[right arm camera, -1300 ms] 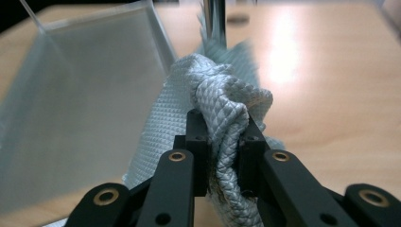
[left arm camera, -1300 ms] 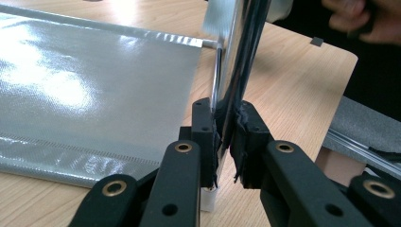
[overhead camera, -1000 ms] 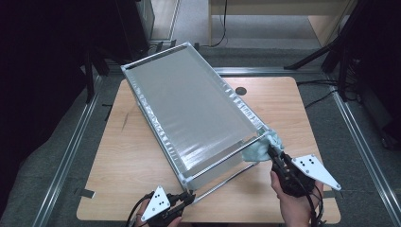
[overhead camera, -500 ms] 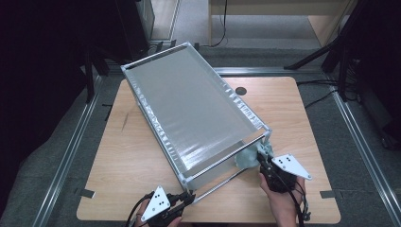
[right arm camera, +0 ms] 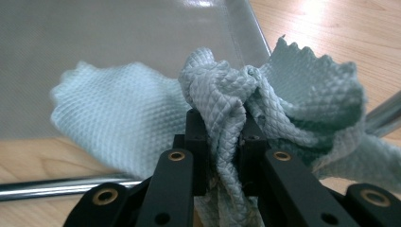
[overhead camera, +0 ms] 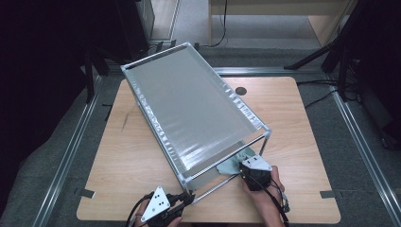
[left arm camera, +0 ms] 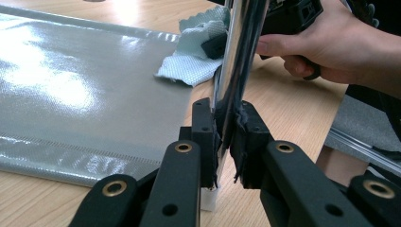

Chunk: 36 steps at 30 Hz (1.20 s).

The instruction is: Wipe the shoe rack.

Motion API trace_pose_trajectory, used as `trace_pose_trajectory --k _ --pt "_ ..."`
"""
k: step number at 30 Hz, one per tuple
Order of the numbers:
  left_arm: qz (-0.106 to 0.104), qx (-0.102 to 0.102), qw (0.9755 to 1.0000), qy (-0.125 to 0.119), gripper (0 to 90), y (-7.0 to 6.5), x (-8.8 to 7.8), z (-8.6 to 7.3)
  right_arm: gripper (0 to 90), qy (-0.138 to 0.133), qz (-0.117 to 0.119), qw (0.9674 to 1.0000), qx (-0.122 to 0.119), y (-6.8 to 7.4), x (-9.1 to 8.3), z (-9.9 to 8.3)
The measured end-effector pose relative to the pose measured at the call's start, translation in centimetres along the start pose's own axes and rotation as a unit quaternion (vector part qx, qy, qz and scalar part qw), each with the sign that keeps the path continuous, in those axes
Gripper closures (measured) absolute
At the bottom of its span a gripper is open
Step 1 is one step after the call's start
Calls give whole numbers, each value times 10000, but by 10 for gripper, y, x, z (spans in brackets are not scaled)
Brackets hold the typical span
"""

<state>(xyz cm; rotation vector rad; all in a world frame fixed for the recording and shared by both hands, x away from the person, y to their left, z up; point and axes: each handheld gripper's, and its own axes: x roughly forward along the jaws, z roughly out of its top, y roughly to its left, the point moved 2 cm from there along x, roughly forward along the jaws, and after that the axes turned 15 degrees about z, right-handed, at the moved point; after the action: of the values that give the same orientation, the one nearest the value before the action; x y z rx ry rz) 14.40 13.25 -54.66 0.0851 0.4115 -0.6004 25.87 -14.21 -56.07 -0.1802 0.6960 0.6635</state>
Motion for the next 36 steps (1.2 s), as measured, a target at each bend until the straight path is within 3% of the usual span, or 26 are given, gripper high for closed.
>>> trace_pose_trajectory --k 5,9,14,18,19,22,23,26,28,35,36 --pt "44 21 10000 -1 807 0 0 0 800 83 -190 9997 87 -5 -7 -3" --pt "81 3 10000 12 807 0 1 1 803 28 -326 9988 366 -17 -17 -10" --pt "138 -3 9999 51 800 1 -1 1 810 99 -575 9981 187 -11 -16 -11" --pt "258 -91 9996 84 680 3 -4 4 810 60 -637 9978 184 -8 -15 -12" --pt "261 -142 9996 -22 670 3 -8 8 810 66 -643 9978 166 -8 -15 -12" --pt "246 -97 9996 -69 718 3 -10 11 809 52 -645 9978 165 -8 -15 -12" --pt "238 27 9997 -83 755 1 -9 11 808 31 -643 9978 183 -8 -15 -13" --pt "269 36 9996 -75 805 0 -9 11 807 -7 -602 9979 226 -7 -15 -13" --pt "261 16 9996 -66 808 1 -9 11 805 -1 -481 9986 236 1 -13 -12" --pt "280 -23 9996 -56 810 1 -9 11 803 17 163 9999 32 48 -1 -8" --pt "280 -23 9996 -56 810 1 -9 11 803 17 163 9999 32 48 -1 -8"
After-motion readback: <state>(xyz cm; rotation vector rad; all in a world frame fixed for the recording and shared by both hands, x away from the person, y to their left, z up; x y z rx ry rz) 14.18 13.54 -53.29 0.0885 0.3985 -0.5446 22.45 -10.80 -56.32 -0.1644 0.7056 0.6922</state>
